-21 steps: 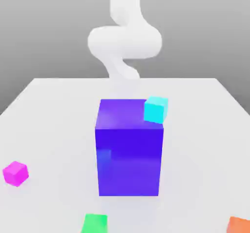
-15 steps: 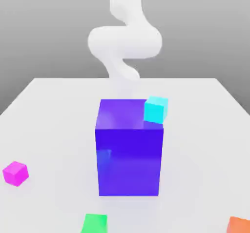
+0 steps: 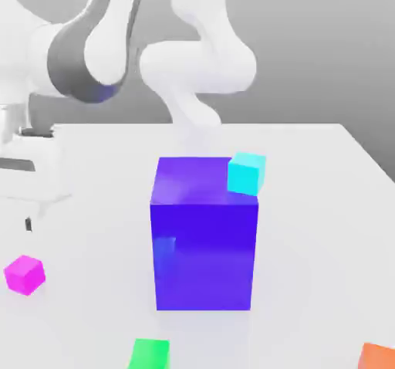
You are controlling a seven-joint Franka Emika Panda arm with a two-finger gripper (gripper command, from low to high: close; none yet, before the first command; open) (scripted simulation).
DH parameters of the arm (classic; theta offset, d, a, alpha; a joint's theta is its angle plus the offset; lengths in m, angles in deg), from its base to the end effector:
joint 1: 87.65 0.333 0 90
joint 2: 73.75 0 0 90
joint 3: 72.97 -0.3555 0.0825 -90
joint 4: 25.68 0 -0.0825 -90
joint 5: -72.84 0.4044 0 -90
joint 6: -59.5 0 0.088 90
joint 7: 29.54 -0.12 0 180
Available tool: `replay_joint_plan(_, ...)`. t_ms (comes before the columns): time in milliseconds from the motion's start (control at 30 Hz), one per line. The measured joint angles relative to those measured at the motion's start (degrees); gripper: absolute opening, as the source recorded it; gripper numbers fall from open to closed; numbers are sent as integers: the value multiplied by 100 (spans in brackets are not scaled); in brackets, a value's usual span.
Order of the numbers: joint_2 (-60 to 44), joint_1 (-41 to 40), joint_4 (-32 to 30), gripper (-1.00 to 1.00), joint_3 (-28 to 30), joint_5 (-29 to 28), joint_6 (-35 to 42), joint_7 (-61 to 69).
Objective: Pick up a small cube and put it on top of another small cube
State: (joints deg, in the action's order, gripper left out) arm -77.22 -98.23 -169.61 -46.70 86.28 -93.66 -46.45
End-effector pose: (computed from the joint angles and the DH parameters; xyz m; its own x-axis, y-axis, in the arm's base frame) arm 0.3886 -0.2996 0.2789 0.4131 -0.9083 0.0653 -0.8998 -0.4182 -0.1247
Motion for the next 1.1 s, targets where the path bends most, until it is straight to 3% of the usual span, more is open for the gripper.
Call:
replay_joint_plan(133, -832, -443, -191, 0, 51, 245, -369, 491)
replay_joint_plan(300, -1858, -1196, -1, 0, -760, 1132, -1052, 1234)
replay_joint_plan(333, -2022, -1340, 42, -100, -935, 1282, -1172, 1350)
replay_joint_plan(567, -2044, -1364, 47, -100, -961, 1292, -1180, 1358)
replay_joint_plan(767, -1035, -632, -181, -100, -165, 200, -437, 452)
replay_joint_plan(1100, -815, 1425, 707, -100, -1127, -719, 533, -1798)
